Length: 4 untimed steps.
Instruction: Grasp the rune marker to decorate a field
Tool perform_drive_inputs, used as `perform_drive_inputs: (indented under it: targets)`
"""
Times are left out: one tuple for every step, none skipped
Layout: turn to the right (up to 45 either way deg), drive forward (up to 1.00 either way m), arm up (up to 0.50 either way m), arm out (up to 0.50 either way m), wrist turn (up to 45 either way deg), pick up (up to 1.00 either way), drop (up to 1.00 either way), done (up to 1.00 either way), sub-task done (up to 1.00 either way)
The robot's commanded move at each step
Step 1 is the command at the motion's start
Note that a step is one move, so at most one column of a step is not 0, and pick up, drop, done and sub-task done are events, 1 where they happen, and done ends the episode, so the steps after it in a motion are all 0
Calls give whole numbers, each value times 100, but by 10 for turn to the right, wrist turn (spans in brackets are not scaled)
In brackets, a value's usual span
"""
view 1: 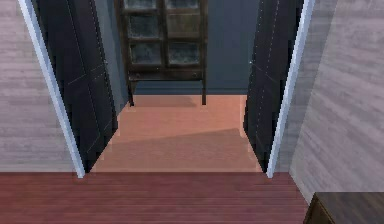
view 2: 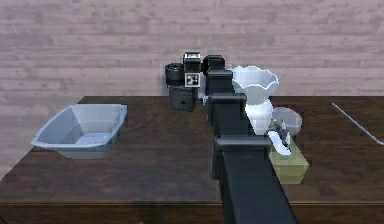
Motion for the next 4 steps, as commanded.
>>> perform_drive_inputs:
  targets:
    - [0, 0, 0, 0, 0, 100, 0, 0, 0]
    - [0, 0, 0, 0, 330, 0, 0, 0, 0]
    - [0, 0, -10, 0, 0, 0, 0, 0, 0]
    - [0, 0, 0, 0, 0, 100, 0, 0, 0]
